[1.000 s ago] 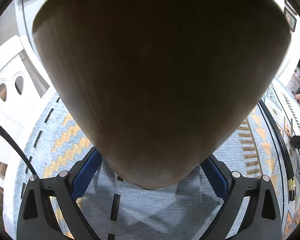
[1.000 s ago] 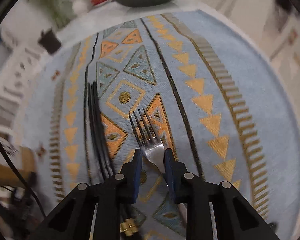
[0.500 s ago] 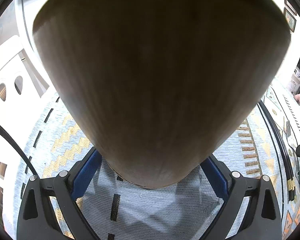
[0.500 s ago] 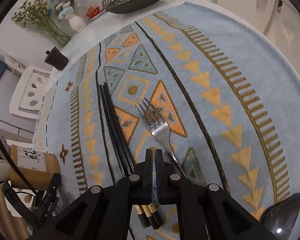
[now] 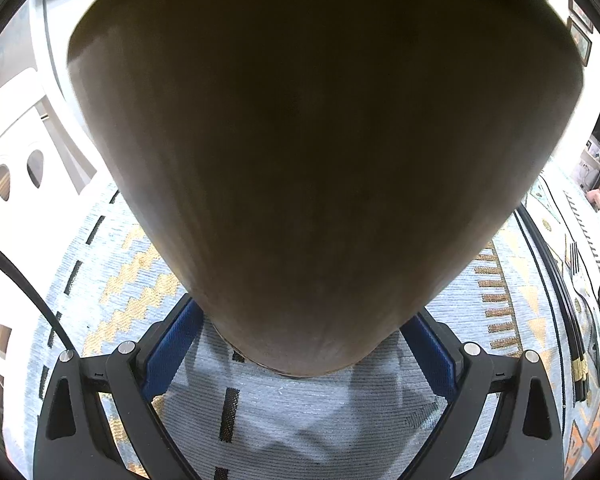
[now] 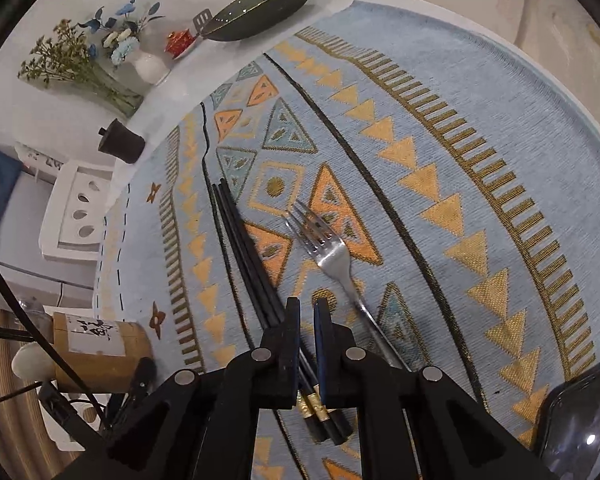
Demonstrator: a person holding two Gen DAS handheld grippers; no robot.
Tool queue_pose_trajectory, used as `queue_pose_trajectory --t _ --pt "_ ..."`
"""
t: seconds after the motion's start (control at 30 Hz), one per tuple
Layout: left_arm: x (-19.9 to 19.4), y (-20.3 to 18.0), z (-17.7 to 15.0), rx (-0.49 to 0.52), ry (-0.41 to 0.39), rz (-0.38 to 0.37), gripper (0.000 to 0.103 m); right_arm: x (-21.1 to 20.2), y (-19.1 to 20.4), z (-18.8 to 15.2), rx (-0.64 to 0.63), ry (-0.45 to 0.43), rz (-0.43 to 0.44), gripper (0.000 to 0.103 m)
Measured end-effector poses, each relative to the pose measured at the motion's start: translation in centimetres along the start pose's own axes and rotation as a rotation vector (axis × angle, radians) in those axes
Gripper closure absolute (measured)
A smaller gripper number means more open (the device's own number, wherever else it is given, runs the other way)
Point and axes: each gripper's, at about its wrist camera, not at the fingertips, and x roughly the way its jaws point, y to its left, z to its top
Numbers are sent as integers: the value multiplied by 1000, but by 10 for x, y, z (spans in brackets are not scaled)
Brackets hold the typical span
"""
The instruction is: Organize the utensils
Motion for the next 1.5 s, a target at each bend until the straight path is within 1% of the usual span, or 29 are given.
queue_pose_trajectory --t 0.2,0.4,0.47,0.57,0.63,0.67,0.7,0.77,0.8,0.87,0.93,1.0,1.03,1.07,1.1,1.17,1.2,1.23,1.27,1.3,1.37,1.4,1.43,1.5 --pt "-1 0 0 0 0 0 5 5 10 -1 -22 19 5 97" --pt "-1 0 1 0 1 0 5 5 14 3 -30 15 5 97" --pt "-1 0 0 0 0 0 5 5 14 5 -40 26 10 96" --pt "-1 1 0 -1 0 -1 5 -1 13 15 -72 56 31 96" --pt "-1 1 1 -1 0 -3 5 -10 4 26 -74 69 43 96" --pt "-2 2 1 -2 0 -4 5 -14 -2 32 -67 83 48 90" --pt "-2 3 1 -4 -1 -6 5 -16 -7 37 -61 102 48 70" --pt "-3 3 2 -6 -1 -9 5 -16 -20 48 -33 155 44 40" --pt "-3 4 2 -7 -1 -10 5 -16 -24 52 -31 170 52 40" --pt "-3 5 2 -10 -1 -15 5 -14 -25 55 -51 202 67 40" --pt "-4 6 2 -12 -1 -17 5 -5 -18 54 -85 235 7 41" --pt "-4 7 1 -12 -1 -17 5 9 1 48 -190 274 -72 52" --pt "-4 7 2 -12 -1 -19 5 17 10 46 -244 282 -117 54" --pt "-4 7 2 -13 -1 -20 5 25 17 43 -288 282 -165 61" --pt "-5 8 2 -14 -1 -22 5 32 23 41 -327 284 -210 64" --pt "-5 10 2 -19 -2 -29 5 54 33 37 -419 296 -319 64" --pt "-5 11 2 -21 -2 -31 5 59 36 35 -442 295 -342 63" --pt "-4 11 2 -21 -1 -33 5 59 43 34 -467 282 -365 65" --pt "-5 12 2 -22 -1 -35 5 61 49 31 -494 286 -392 72" --pt "-6 13 3 -23 -1 -37 5 61 56 27 -525 280 -402 82" --pt "-7 15 3 -27 -3 -42 5 61 66 20 -581 261 -442 89" --pt "-8 16 3 -29 -4 -44 5 59 67 20 -575 256 -432 95" --pt "-9 17 3 -30 -5 -46 5 56 65 22 -545 256 -401 95" --pt "-9 17 4 -32 -5 -47 5 41 57 28 -445 244 -280 97"
